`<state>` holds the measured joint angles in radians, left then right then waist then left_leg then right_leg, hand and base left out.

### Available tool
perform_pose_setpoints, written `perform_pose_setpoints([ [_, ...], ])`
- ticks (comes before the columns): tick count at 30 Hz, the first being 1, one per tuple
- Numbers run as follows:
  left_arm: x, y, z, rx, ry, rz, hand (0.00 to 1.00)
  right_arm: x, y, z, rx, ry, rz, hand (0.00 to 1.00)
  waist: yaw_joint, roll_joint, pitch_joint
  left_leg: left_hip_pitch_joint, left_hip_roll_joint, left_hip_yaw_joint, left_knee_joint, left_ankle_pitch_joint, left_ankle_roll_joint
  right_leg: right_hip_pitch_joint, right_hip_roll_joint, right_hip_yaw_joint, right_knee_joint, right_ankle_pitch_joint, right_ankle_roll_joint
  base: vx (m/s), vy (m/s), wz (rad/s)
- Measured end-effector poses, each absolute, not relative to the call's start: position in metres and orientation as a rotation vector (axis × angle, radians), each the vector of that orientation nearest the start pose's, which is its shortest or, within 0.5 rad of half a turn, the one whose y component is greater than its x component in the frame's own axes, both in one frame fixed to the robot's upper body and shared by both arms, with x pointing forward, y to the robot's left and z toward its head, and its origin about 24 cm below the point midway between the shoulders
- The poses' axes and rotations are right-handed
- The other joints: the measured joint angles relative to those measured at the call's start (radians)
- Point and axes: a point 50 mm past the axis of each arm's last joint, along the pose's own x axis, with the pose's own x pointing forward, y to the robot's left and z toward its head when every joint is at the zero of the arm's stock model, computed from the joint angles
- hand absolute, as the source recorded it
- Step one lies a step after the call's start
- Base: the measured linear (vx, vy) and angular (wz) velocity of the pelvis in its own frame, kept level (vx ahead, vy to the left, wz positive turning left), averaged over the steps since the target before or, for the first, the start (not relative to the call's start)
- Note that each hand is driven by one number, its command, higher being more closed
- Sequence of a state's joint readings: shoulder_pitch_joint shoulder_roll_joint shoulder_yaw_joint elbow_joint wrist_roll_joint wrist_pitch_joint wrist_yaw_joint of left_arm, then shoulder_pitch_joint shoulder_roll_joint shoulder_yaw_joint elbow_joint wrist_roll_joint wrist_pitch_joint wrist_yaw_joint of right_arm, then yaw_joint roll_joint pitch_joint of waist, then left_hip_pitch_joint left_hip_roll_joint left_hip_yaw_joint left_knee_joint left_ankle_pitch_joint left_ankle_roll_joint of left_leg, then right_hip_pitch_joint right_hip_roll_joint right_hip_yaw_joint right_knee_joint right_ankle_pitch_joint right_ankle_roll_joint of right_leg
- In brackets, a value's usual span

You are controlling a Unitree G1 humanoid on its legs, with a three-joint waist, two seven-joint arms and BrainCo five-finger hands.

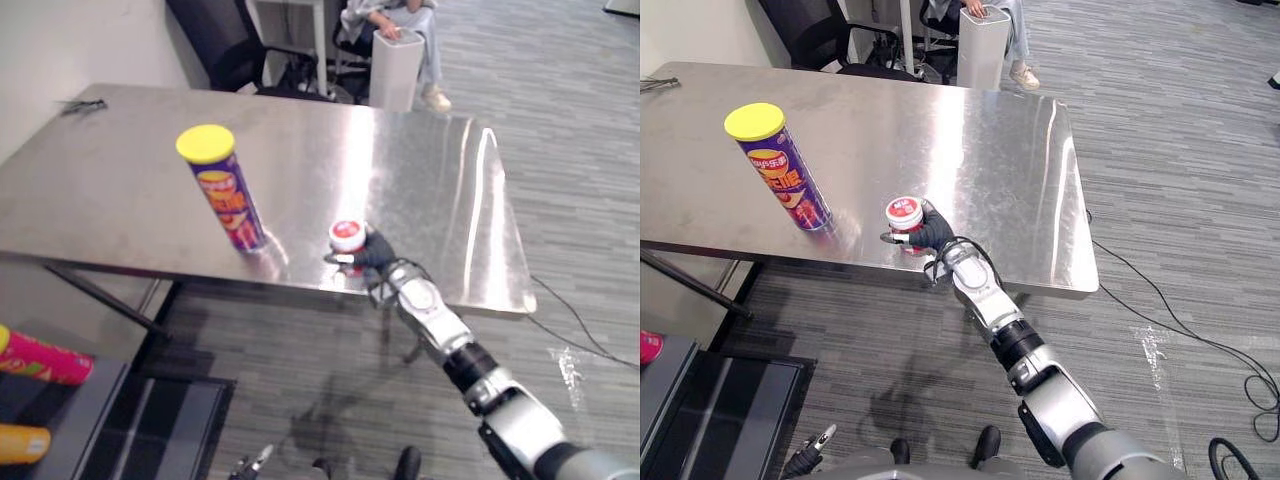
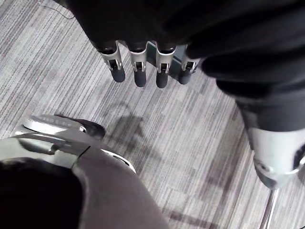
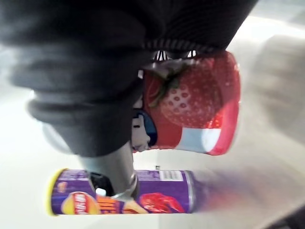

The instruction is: Put the gum and the chips on the shelf.

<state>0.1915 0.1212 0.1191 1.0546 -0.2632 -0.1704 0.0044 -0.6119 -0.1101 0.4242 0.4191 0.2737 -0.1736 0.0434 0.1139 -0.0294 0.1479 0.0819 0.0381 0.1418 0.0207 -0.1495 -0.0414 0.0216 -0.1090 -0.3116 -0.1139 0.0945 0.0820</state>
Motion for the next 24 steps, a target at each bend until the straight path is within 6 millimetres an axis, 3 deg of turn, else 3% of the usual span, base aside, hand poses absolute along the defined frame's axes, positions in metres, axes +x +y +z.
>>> perform_pose_setpoints([
  [3,0.059,0.221,-0.16,-0.156,1.027,0.396,0.0,0.322,-0.053,0.144,0.014,-0.396,0.513,1.0,-0.004,0.0,0.0,0.009,-0.002,0.013,0.0,0.0,0.0,0.002,-0.001,0.017,0.0,0.001,0.002,-0.02,-0.005,-0.13],
  [6,0.057,0.221,-0.16,-0.156,1.035,0.398,0.0,0.315,-0.067,0.154,0.019,-0.461,0.484,1.0,-0.022,-0.001,-0.001,0.009,-0.005,0.012,0.0,0.0,0.0,0.002,-0.003,0.018,0.0,0.002,0.004,-0.04,-0.01,-0.02],
  [16,0.054,0.222,-0.161,-0.151,1.047,0.399,0.0,0.303,-0.095,0.149,0.05,-0.49,0.391,1.0,-0.029,-0.001,-0.003,0.024,-0.002,0.037,0.001,-0.001,-0.002,0.003,0.001,0.044,0.0,0.003,0.004,-0.04,-0.022,-0.08],
  [24,0.053,0.221,-0.161,-0.147,1.052,0.397,0.0,0.293,-0.13,0.145,0.067,-0.503,0.248,1.0,-0.032,0.0,-0.019,0.024,-0.002,0.036,0.001,-0.001,-0.001,0.004,0.002,0.043,0.0,0.003,0.004,0.0,-0.002,0.0],
])
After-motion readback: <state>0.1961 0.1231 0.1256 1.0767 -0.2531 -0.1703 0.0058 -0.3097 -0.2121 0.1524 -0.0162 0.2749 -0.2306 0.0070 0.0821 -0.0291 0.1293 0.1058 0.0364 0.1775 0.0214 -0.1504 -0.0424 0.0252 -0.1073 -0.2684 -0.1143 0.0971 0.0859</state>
